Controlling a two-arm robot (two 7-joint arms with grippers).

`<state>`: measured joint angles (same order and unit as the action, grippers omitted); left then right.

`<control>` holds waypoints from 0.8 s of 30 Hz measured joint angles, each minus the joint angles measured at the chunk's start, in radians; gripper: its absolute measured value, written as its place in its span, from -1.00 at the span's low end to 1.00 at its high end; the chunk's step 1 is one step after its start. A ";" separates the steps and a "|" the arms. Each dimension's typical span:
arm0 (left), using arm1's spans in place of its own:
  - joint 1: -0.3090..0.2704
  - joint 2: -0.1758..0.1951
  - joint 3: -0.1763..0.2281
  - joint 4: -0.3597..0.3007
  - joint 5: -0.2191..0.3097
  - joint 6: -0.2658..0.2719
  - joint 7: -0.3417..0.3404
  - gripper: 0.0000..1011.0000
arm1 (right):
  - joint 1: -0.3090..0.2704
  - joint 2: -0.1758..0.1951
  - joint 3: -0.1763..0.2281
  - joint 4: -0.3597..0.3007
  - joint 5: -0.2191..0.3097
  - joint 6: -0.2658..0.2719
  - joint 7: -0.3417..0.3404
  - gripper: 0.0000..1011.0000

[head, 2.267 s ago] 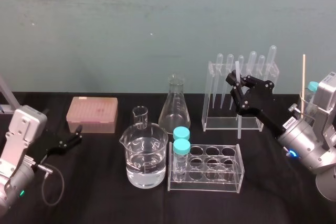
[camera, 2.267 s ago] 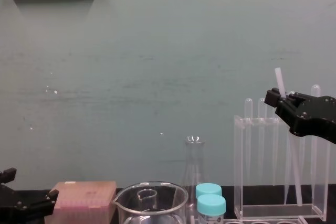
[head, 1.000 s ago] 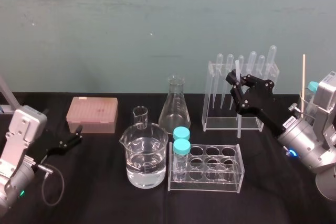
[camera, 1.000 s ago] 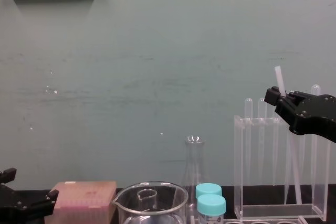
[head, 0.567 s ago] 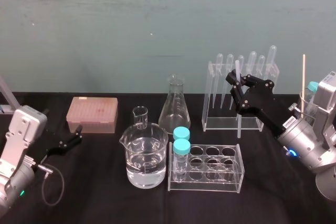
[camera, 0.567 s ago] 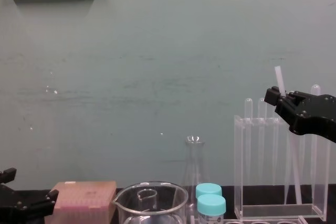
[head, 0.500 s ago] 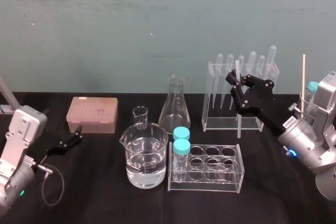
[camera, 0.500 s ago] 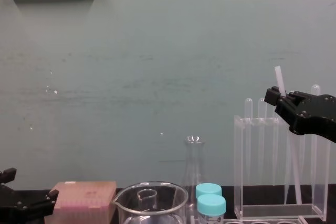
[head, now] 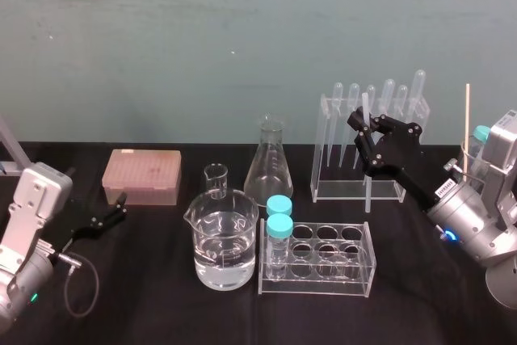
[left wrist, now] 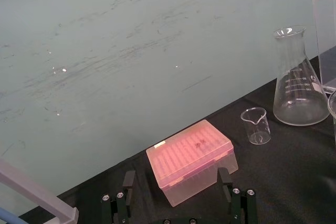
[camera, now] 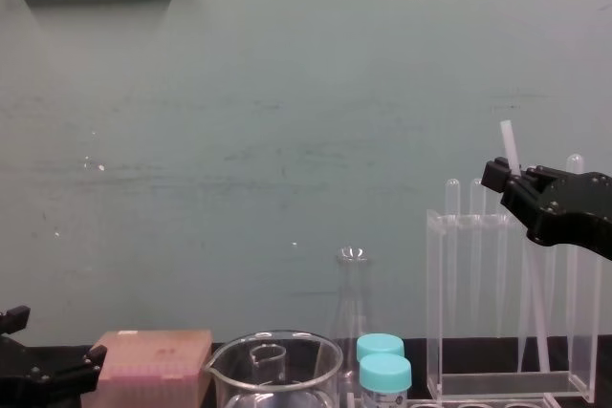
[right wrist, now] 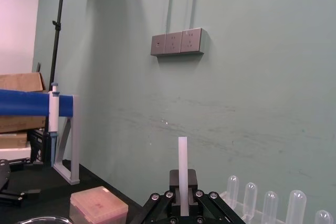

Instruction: Pick up the stirring rod with one hand, then place it down.

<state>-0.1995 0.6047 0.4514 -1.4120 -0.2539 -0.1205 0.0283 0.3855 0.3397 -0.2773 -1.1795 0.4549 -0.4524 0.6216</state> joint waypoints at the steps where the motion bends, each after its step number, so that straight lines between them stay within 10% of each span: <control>1: 0.000 0.000 0.000 0.000 0.000 0.000 0.000 0.98 | 0.000 0.000 0.000 0.000 0.000 0.000 0.000 -0.86; 24: 0.000 0.000 0.000 0.000 0.000 0.000 0.000 0.98 | 0.000 0.000 0.000 0.000 0.000 0.000 0.000 -0.86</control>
<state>-0.1995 0.6047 0.4514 -1.4120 -0.2539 -0.1205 0.0283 0.3855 0.3397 -0.2773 -1.1795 0.4549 -0.4524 0.6216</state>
